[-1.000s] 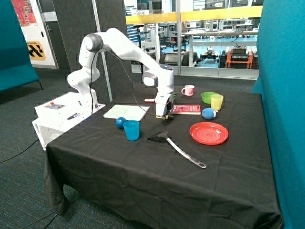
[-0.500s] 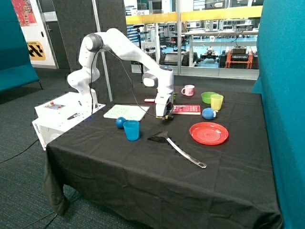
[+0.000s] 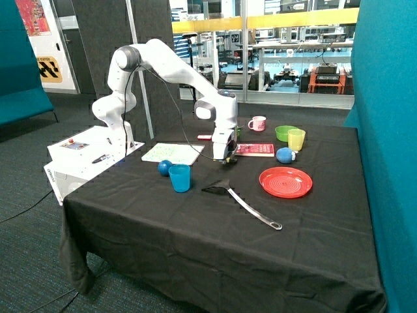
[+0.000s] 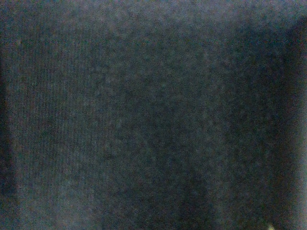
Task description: Put a highlighter on each book
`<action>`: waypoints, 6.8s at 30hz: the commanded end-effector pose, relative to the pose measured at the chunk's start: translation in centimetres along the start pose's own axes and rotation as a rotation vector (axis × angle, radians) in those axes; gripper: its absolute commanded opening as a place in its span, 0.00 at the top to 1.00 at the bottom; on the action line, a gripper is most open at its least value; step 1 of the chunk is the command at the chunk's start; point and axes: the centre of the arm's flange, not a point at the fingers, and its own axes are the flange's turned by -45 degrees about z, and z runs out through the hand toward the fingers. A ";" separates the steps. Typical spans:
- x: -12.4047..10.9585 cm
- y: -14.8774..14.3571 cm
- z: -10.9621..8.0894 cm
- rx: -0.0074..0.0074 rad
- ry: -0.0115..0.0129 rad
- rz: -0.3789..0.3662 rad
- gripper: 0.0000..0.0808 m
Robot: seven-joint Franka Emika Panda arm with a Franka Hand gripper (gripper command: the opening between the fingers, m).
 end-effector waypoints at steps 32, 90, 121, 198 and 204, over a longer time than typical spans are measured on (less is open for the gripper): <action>0.1 -1.0 -0.7 -0.0026 -0.0006 -0.014 1.00; 4.9 -14.4 -5.6 -0.0025 -0.0008 -0.182 1.00; 7.4 -12.4 -1.7 -0.0025 -0.0008 -0.153 1.00; 3.9 -12.3 -6.8 -0.0025 -0.0009 -0.226 0.00; 1.9 -12.1 -8.0 -0.0025 -0.0009 -0.243 0.00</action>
